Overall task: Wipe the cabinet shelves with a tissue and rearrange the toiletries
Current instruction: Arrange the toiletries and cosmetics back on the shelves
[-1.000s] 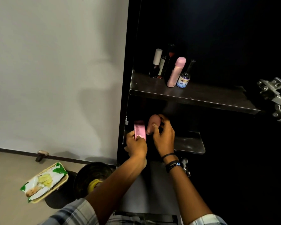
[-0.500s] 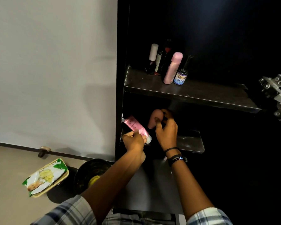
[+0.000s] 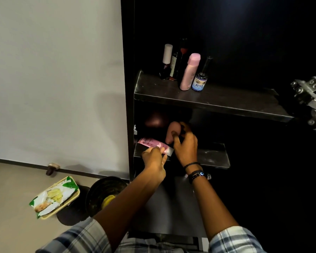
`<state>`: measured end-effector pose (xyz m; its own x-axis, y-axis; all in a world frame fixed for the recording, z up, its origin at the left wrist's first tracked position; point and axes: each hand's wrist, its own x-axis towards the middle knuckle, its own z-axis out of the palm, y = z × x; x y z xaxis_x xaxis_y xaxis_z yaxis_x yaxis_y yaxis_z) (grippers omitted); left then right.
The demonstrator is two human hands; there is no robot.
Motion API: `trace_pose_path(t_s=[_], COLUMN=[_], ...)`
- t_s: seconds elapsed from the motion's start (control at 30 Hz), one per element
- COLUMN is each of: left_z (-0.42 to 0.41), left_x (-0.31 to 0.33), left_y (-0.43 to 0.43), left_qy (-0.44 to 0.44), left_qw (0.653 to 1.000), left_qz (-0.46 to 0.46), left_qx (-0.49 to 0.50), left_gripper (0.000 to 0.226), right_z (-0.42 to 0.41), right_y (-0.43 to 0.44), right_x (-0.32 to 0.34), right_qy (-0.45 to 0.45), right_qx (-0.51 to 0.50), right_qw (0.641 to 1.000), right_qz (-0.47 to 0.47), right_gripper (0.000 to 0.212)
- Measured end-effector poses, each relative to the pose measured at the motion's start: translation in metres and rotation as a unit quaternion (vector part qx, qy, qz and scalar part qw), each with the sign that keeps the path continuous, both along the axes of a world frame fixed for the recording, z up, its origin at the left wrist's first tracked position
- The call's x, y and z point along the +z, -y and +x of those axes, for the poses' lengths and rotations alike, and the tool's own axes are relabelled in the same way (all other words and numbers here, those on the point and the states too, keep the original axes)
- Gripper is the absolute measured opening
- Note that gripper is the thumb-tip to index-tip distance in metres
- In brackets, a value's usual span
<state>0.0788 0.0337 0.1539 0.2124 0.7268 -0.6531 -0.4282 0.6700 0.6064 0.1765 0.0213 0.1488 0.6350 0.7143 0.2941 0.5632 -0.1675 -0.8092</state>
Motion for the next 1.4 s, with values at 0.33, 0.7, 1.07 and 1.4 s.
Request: trace_pose_path(t_s=[0.33, 0.7, 1.07, 1.4], left_z=[-0.004, -0.013, -0.006, -0.017], left_x=[-0.007, -0.062, -0.089, -0.089], left_y=[0.012, 0.055, 0.056, 0.056], left_qy=[0.045, -0.174, -0.250, -0.273], left_qw=[0.997, 0.943, 0.915, 0.893], left_qz=[0.067, 0.208, 0.192, 0.218], left_qx=[-0.016, -0.191, -0.251, -0.282], left_gripper=[0.031, 0.014, 0.032, 0.024], right_z=[0.004, 0.010, 0.066, 0.069], right_y=[0.023, 0.135, 0.072, 0.071], right_x=[-0.017, -0.141, -0.169, -0.189], right_qy=[-0.073, -0.076, -0.064, -0.044], right_qx=[-0.008, -0.156, -0.070, -0.061], right_qw=[0.997, 0.980, 0.927, 0.923], right_qz=[0.034, -0.101, -0.363, -0.377], right_gripper=[0.042, 0.021, 0.037, 0.022])
